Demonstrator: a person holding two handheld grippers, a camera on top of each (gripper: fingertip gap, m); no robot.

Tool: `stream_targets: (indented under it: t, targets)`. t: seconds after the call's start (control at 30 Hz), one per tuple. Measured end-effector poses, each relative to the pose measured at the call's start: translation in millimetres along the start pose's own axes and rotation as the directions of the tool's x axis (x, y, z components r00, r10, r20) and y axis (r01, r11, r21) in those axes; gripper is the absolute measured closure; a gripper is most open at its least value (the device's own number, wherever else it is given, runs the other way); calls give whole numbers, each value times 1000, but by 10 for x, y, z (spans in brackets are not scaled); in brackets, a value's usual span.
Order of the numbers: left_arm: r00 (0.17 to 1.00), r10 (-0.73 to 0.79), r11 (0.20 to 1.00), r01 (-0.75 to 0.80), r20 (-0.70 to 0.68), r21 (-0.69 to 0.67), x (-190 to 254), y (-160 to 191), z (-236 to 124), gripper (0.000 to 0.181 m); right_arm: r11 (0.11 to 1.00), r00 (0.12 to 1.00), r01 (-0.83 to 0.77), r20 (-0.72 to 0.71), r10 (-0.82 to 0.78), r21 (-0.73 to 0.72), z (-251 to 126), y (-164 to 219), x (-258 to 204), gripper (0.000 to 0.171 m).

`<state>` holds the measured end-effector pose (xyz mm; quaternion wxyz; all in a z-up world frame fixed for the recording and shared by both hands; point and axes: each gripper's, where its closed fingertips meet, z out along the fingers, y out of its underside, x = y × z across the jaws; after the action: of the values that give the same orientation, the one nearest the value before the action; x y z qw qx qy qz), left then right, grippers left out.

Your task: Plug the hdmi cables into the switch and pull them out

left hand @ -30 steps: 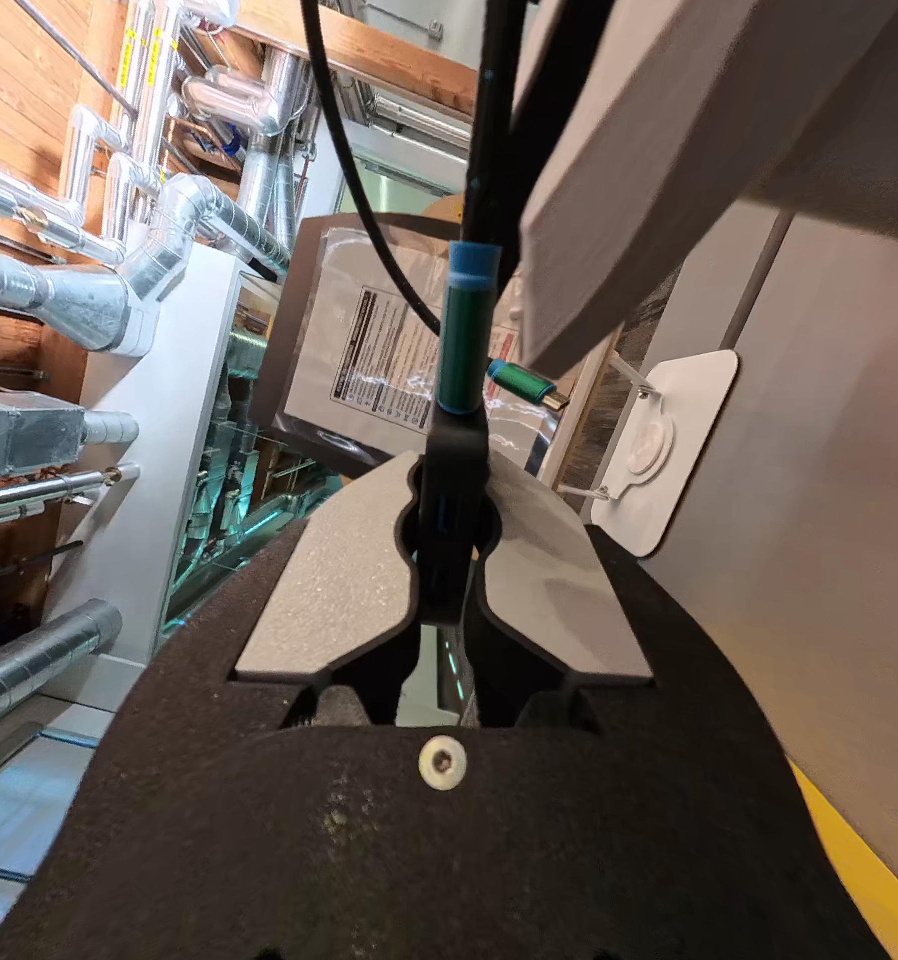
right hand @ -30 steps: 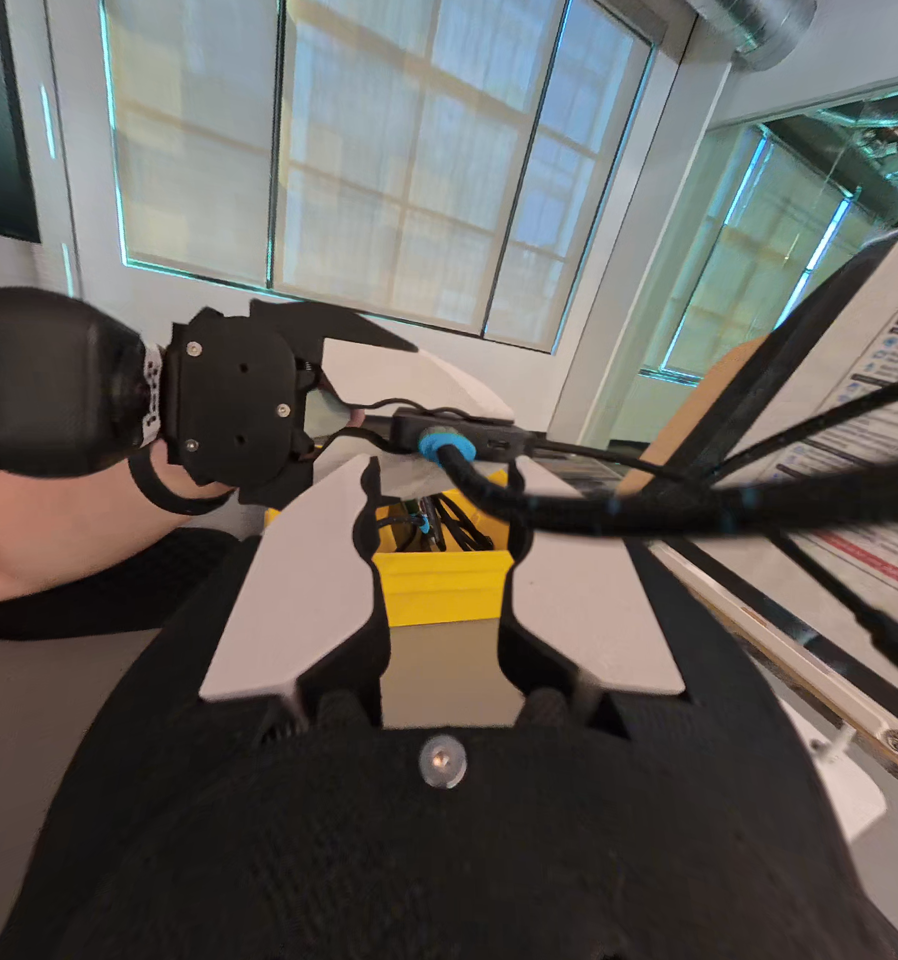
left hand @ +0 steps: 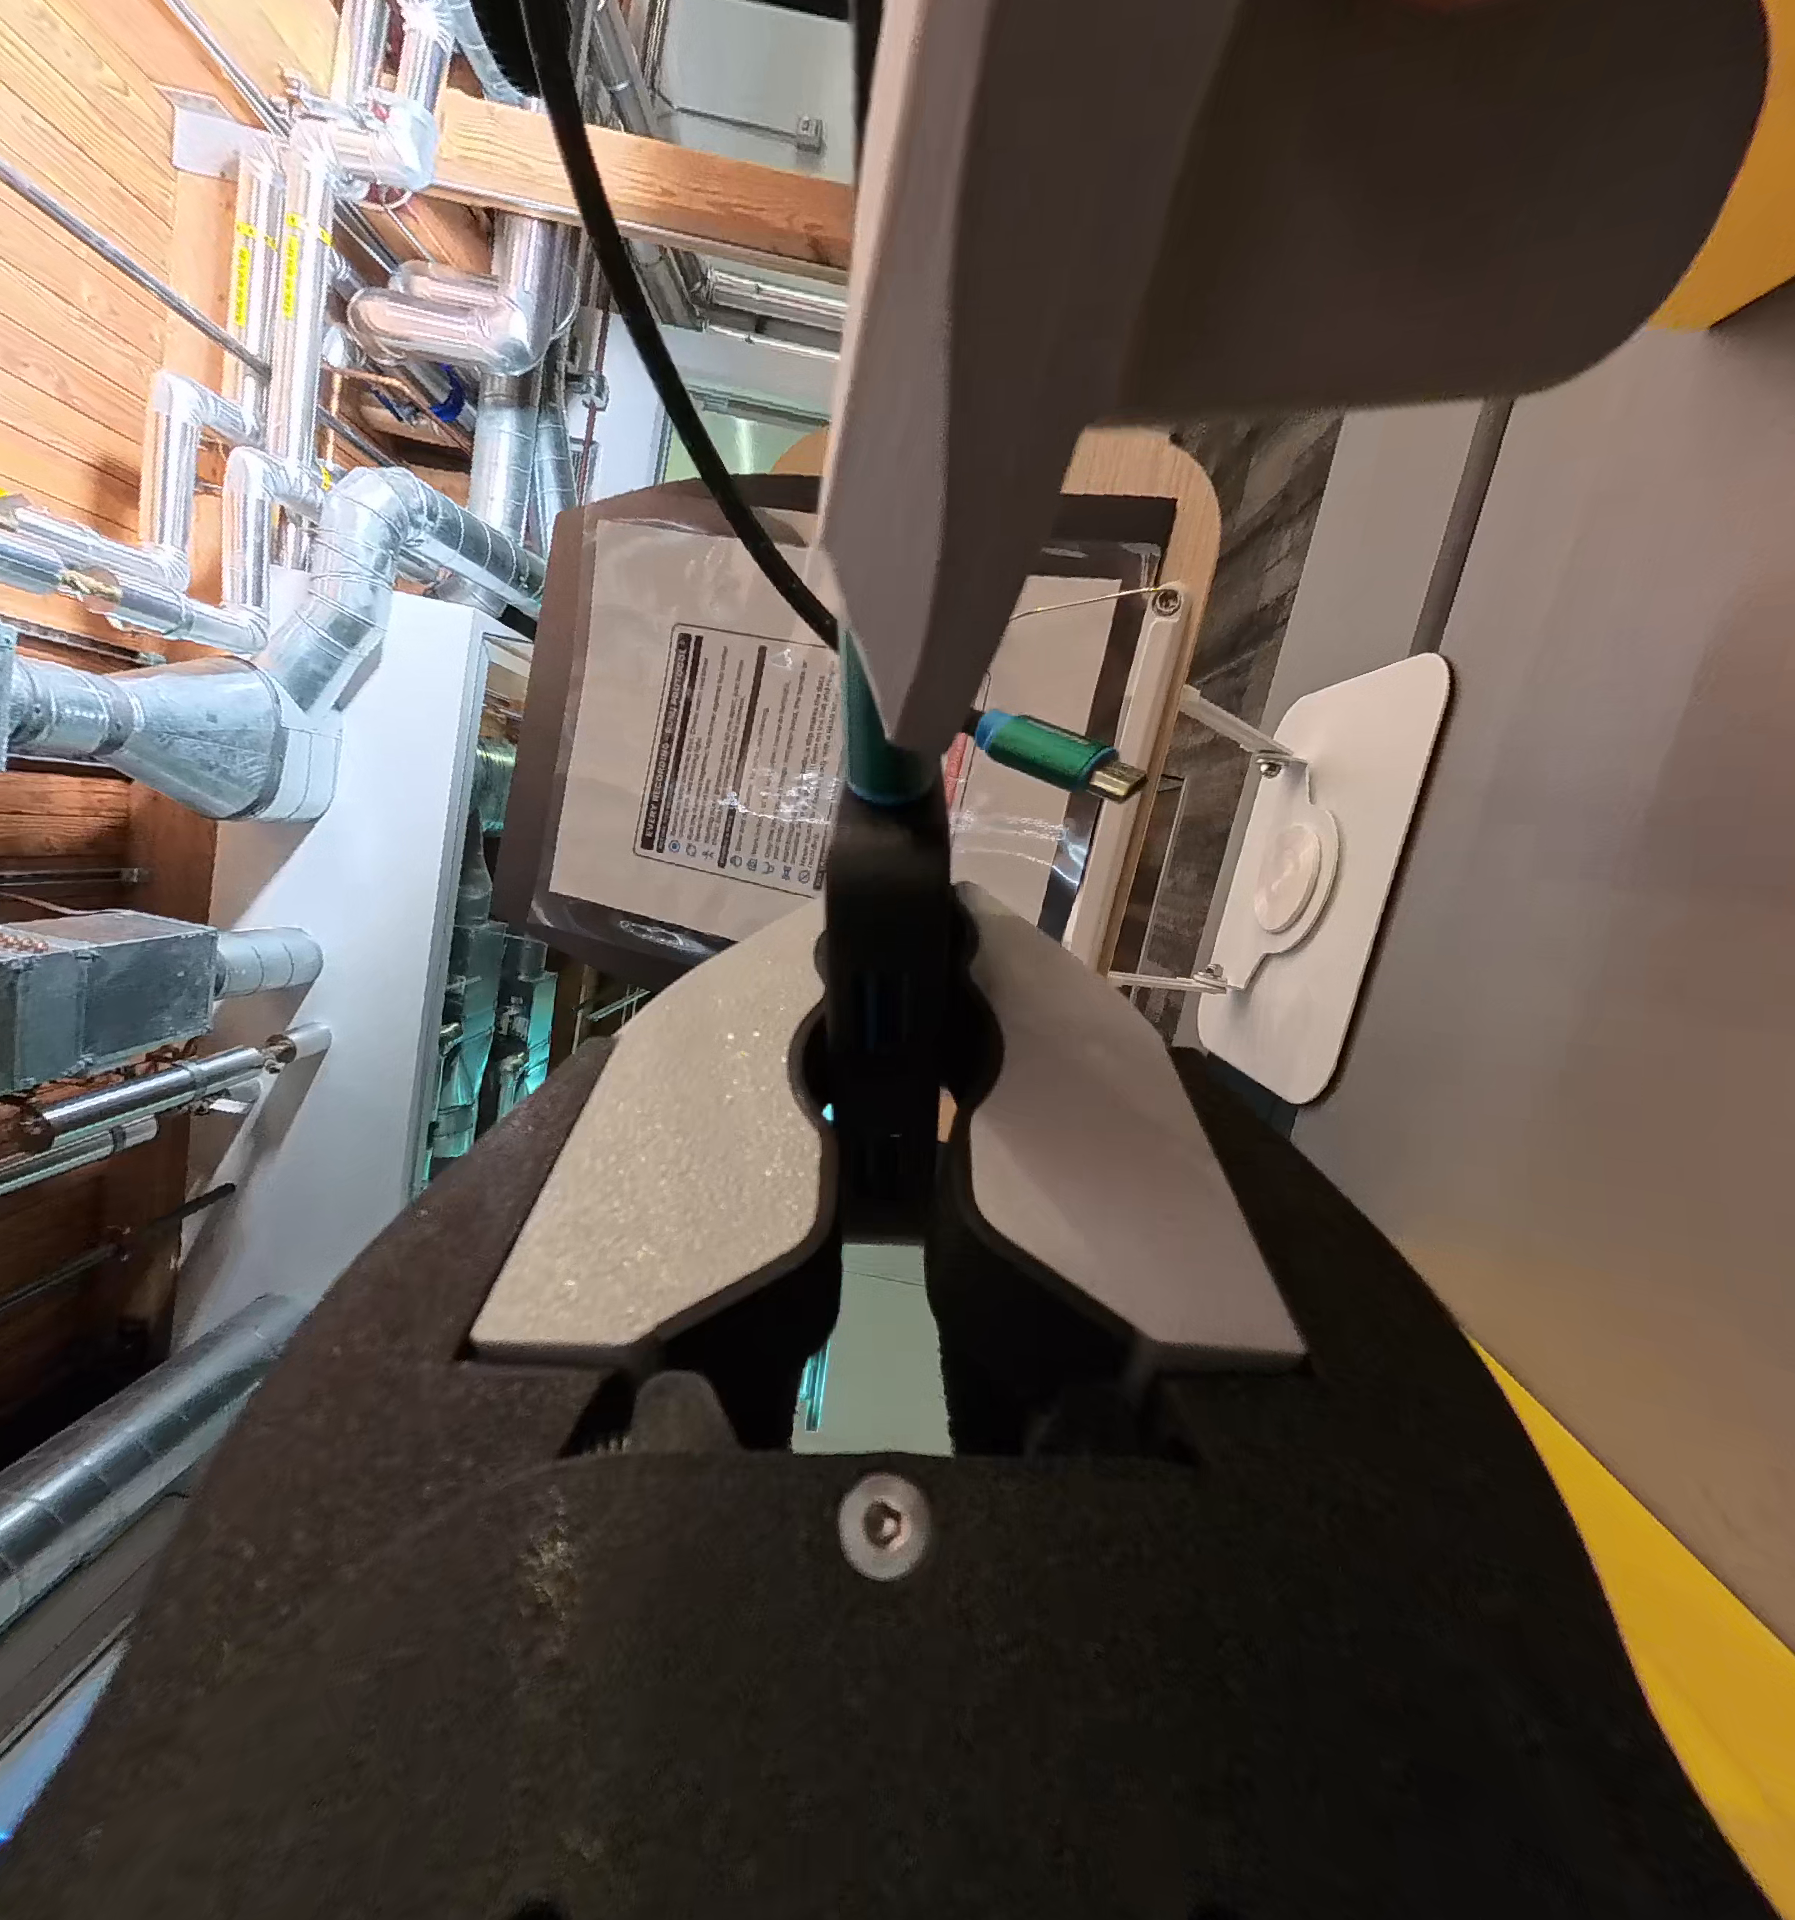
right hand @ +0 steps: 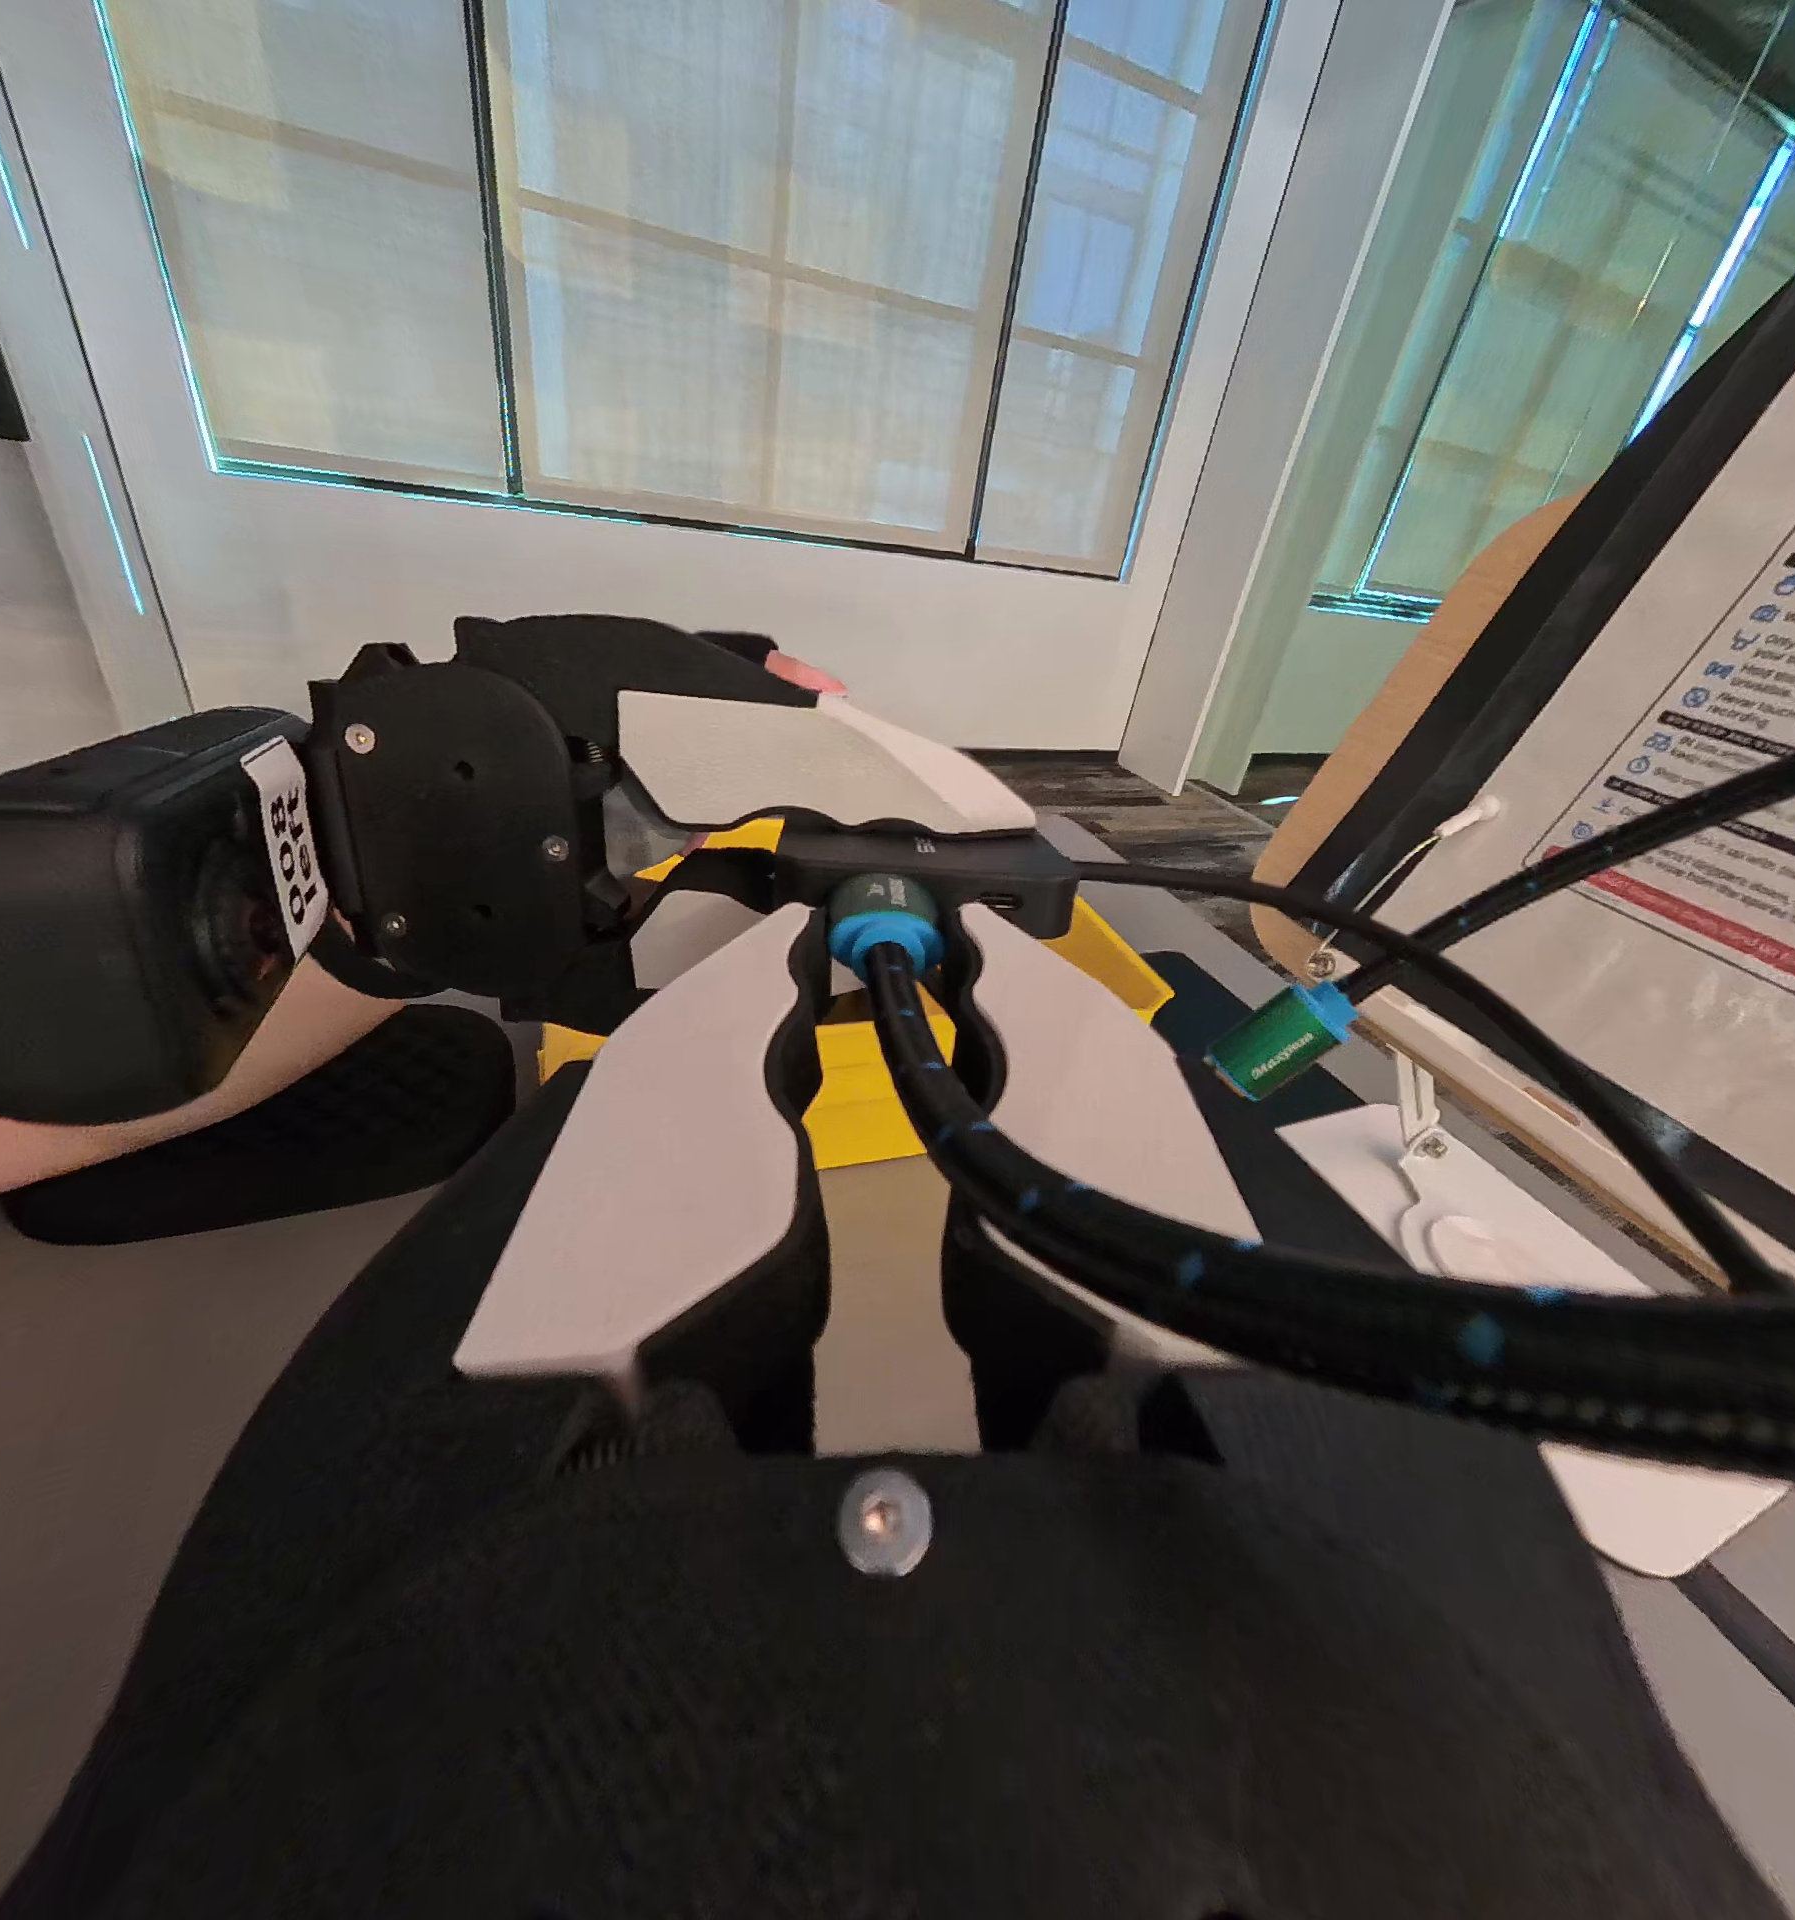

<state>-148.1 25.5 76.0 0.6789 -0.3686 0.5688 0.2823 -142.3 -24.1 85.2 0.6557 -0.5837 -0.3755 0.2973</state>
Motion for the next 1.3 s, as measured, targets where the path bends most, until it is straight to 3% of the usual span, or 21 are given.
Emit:
stream_targets:
  t: [0.4, 0.63, 0.83, 1.07, 1.3]
  targets:
    - [998, -59, 996, 62, -35, 69, -6, -62, -40, 167, 998, 995, -67, 79, 68, -17, -52, -38, -8, 150]
    - [995, -94, 995, 93, -39, -38, 107, -48, 31, 165, 999, 998, 37, -55, -39, -38, 0, 28, 7, 151]
    - [990, -128, 991, 126, -50, -52, 144, -92, 40, 168, 996, 996, 46, -71, -51, -72, 16, 75, 1, 150]
    - [1000, -21, 1000, 21, 12, 14, 133, -52, 51, 167, 994, 1000, -19, -24, 17, -105, 21, 149, 22, 150]
    - [998, -14, 998, 9, 62, 65, -18, -140, -47, 167, 992, 995, 92, -36, -96, -87, -28, 12, -70, 150]
